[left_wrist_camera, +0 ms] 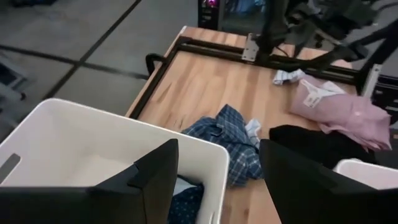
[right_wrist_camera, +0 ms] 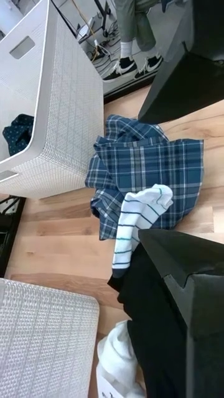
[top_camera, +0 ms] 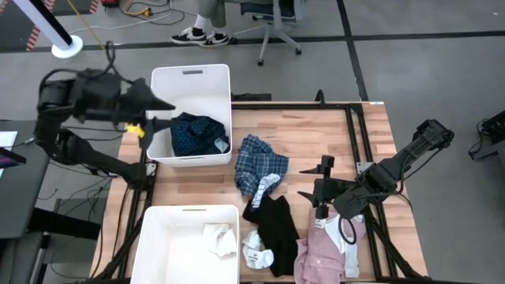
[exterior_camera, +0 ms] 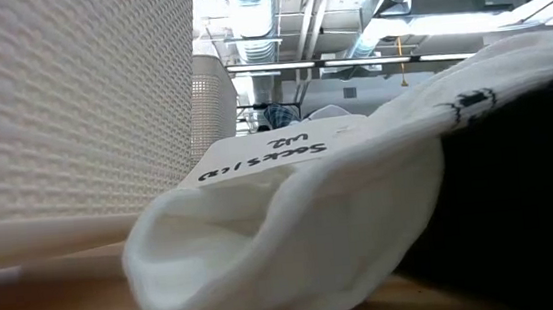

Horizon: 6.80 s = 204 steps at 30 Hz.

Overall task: Sort clothes
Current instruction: Put the left white striped sock into the bottom white laundry organizer

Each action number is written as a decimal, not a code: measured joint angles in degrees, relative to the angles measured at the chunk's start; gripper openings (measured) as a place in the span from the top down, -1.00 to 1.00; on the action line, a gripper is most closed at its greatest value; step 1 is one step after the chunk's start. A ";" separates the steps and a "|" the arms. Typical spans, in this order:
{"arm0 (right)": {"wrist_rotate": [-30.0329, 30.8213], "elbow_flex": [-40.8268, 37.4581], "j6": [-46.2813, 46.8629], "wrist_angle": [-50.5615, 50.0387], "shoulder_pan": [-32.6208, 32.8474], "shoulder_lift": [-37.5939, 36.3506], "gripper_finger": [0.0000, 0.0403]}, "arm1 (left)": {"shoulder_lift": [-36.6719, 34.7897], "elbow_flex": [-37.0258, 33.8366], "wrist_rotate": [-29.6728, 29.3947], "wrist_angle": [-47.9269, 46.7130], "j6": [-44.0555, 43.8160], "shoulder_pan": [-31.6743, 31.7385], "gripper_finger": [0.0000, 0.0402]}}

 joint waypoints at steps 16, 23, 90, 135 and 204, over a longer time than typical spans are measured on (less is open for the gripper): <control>-0.01 0.00 1.02 1.54 -0.07 0.02 -0.51 | -2.60 -13.99 -16.23 7.23 1.06 -21.25 -0.08; -1.48 0.02 1.02 4.29 -0.07 0.16 -0.51 | -7.31 -26.23 -16.19 19.86 3.11 -27.58 -0.08; -25.14 0.02 -16.61 16.24 -20.84 14.78 0.99 | -17.52 -71.23 -18.97 78.39 16.34 -46.62 -0.08; -25.54 20.11 -50.22 38.71 -13.18 16.68 1.00 | 5.45 -65.00 20.16 108.24 1.38 -16.68 -0.16; -19.28 20.09 -24.09 9.88 -11.91 16.63 -0.10 | 3.13 -51.36 2.93 49.76 -1.09 -47.10 1.00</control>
